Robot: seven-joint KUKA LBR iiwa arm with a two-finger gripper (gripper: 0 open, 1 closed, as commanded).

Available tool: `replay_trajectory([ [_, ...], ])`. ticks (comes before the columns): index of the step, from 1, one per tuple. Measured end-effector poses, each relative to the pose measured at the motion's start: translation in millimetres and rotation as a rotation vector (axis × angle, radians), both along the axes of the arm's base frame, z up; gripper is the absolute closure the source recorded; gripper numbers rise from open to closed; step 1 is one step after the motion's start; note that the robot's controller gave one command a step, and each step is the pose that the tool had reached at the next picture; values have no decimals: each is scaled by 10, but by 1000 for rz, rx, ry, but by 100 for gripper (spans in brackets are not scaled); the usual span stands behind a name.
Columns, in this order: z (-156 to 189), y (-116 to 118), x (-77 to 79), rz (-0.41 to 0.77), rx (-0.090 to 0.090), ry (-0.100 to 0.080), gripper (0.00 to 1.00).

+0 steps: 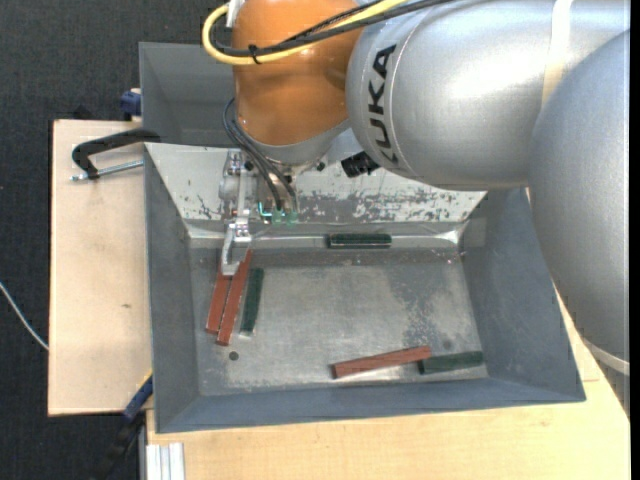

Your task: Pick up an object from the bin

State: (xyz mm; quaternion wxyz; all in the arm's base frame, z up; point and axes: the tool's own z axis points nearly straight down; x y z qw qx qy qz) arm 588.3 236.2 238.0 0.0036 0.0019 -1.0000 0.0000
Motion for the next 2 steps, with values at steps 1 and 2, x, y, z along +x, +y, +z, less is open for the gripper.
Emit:
replay_trajectory([
  [1, 54, -13, 18, -3, 2, -9, 0],
  [2, -561, -214, -433, 30, 3, -12, 0],
])
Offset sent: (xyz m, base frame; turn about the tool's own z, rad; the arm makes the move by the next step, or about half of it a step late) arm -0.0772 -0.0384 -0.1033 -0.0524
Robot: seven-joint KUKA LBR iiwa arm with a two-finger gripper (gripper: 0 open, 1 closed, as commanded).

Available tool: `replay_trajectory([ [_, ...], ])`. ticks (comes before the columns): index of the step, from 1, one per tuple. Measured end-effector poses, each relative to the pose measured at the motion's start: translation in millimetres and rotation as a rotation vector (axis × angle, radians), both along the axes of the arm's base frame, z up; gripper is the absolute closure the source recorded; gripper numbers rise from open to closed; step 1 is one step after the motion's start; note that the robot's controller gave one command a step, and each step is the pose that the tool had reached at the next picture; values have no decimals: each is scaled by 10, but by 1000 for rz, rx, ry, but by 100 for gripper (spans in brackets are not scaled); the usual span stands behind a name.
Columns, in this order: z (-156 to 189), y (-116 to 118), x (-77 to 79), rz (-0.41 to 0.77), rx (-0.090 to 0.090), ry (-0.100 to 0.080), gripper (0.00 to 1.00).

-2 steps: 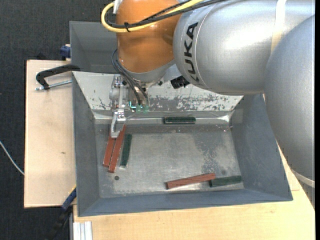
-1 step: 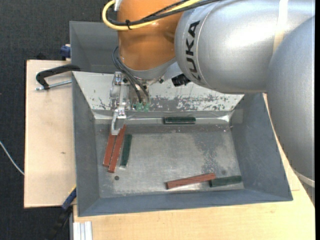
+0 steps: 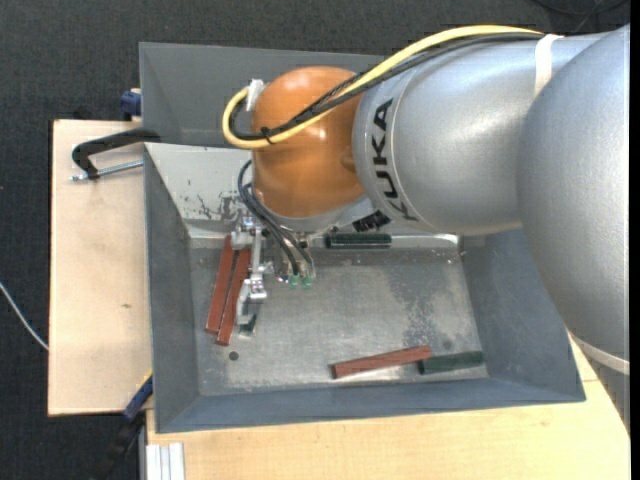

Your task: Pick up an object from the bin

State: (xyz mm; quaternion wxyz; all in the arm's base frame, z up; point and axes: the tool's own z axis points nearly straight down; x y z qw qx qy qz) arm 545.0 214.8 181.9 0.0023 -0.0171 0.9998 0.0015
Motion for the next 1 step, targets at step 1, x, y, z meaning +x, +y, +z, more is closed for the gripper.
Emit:
replay_trajectory([
  [1, -657, -129, 144, -61, 0, 1, 0],
])
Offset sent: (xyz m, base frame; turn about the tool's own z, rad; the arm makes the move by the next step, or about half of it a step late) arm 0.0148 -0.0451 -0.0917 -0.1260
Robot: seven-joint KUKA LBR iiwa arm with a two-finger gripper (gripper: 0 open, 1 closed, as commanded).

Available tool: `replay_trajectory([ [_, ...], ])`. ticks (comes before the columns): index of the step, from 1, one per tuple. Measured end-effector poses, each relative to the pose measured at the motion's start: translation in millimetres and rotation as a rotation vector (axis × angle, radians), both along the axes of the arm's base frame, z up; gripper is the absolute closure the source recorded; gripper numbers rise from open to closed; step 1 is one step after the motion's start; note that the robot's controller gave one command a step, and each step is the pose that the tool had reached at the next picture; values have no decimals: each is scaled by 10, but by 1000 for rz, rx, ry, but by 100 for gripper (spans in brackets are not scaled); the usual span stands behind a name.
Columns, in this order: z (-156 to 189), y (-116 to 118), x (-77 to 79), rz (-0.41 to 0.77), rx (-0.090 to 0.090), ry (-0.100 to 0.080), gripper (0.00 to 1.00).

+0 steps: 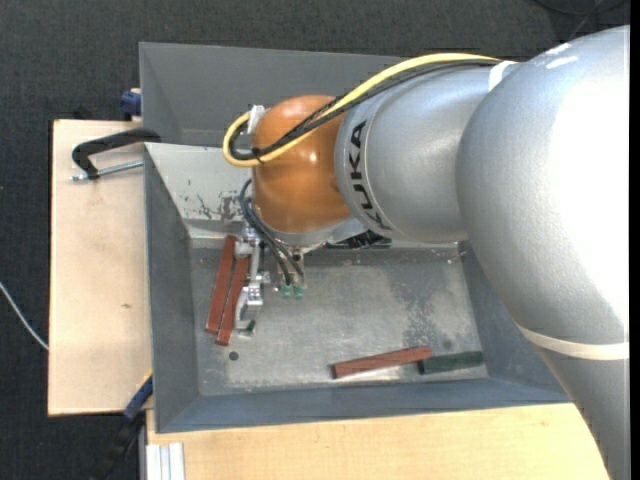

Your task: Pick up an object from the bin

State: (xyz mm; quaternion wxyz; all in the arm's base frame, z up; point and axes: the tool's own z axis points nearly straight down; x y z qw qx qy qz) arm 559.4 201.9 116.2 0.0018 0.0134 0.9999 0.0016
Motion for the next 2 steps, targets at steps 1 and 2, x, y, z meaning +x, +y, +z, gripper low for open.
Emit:
replay_trajectory([
  [1, -235, -171, 46, 92, -1, 2, 0],
  [2, -284, -157, 53, 127, -3, -5, 0],
])
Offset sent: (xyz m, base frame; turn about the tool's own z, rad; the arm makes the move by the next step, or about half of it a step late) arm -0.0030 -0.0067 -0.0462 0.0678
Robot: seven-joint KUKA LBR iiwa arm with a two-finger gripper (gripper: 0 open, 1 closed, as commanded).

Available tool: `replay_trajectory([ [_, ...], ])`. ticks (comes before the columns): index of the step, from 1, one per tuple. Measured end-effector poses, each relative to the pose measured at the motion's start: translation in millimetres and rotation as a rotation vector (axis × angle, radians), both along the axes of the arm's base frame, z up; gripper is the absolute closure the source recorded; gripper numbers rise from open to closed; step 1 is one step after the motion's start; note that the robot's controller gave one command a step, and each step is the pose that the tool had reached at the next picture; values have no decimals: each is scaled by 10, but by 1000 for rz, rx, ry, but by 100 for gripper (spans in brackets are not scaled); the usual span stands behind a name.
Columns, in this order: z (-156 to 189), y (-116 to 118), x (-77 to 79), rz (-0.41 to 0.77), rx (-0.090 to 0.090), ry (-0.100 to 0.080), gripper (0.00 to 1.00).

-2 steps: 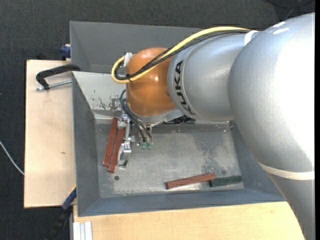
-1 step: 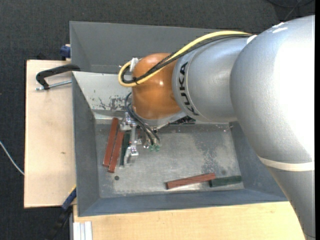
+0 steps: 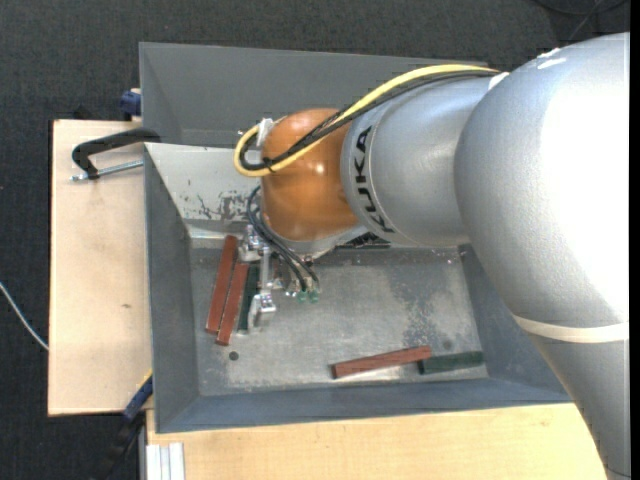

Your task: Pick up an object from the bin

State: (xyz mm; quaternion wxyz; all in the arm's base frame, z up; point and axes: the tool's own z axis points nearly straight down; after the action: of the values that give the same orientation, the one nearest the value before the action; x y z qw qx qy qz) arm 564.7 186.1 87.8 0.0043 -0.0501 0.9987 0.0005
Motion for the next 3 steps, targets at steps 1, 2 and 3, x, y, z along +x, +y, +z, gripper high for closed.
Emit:
replay_trajectory([
  [1, -103, -652, 285, 436, 7, -9, 100],
  [2, -124, -721, 309, 434, 1, -9, 0],
  [3, -125, -722, 308, 434, 1, -8, 0],
])
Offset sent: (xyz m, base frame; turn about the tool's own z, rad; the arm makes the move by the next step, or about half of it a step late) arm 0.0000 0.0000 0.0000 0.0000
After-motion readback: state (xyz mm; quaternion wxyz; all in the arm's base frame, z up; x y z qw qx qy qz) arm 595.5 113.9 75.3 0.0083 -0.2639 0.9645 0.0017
